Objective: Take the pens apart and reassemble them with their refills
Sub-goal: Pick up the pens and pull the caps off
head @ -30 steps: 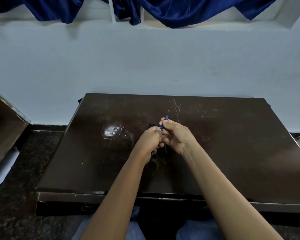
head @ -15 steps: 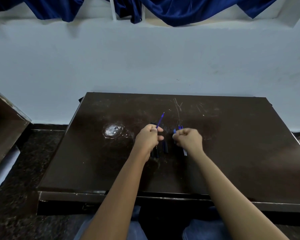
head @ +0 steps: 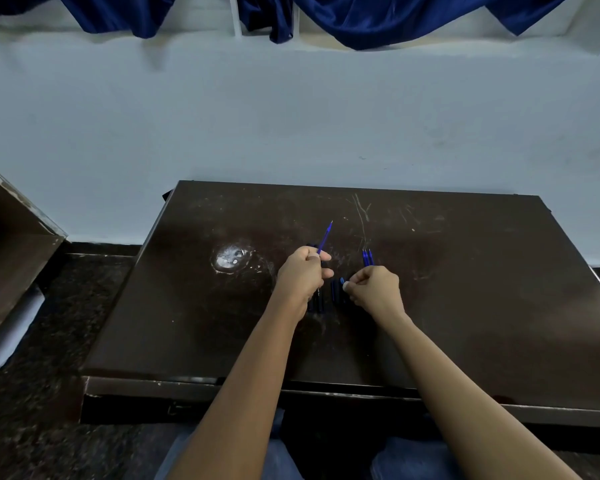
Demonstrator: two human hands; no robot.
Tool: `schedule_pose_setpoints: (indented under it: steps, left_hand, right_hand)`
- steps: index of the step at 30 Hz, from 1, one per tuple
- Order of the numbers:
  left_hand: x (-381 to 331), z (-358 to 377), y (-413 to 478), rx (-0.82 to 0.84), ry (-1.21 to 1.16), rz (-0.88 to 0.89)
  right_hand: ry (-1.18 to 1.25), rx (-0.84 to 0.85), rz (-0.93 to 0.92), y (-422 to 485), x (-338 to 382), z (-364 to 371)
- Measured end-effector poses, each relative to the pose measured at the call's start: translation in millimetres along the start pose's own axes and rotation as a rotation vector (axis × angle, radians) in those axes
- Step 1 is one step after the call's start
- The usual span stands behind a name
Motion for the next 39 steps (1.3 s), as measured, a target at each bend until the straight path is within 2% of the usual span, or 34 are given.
schedule_pose_setpoints:
  steps: [1,3,5,6,9,17,20,22,24,26,29,31,35,39]
  left_hand:
    - [0,0,-1,0.005,-0.001,-0.002]
    - [0,1,-1,0.017,-0.008,-0.004]
    - [0,3,-1,0.032,-0.006,-0.005]
    - [0,3,0,0.036,-0.001,-0.008]
    - [1,5,1,0.036,-0.004,-0.03]
    - [-5,6,-5,0.058,-0.07,-0.065]
    - [-7,3,-6,0.051,-0.12,-0.087]
    - [-8,1,-4,0.032,-0.143,-0.095]
    - [-8,-1,-3,0.018,-0.165,-0.091]
    - [-9,-3,-3,0.003,-0.182,-0.081]
    - [-8,-5,-1,-0.022,-0.18,-0.083]
    - [-7,-7,1,-0.04,-0.181,-0.07]
    - [-7,-8,2,-0.057,-0.171,-0.041]
    - [-7,-8,-1,-0.059,-0.162,-0.021]
  right_hand:
    - [0.059,-0.014,0.035,1,3,-3]
    - [0.328,0.005,0.15,-1,14,-9]
    - [0.657,0.134,0.198,-7,31,-13]
    - [0.74,0.213,0.192,-11,39,-15]
    - [0.775,0.304,0.151,-17,52,-12]
    - [0.836,0.206,0.168,1,77,-6]
    - [0.939,0.145,0.203,38,91,-12]
    - [0.986,0.014,0.176,66,98,-17]
    - [0.751,-0.147,0.062,91,98,-17]
    - [0.367,-0.218,-0.113,108,93,-9]
    - [-0.113,-0.08,-0.339,119,84,13]
    - [-0.342,0.007,-0.411,122,78,26]
    - [-0.602,0.033,-0.473,126,73,43]
    - [-0.696,-0.002,-0.515,131,61,55]
Point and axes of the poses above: each hand's wrist, its own y-axis towards the middle knuckle, its own z-axis out of the palm, x = y × z, the point moved 2 cm from there along y, towards the middle knuckle, and after that the axes turned 9 degrees about -z, right-handed, at the moved point
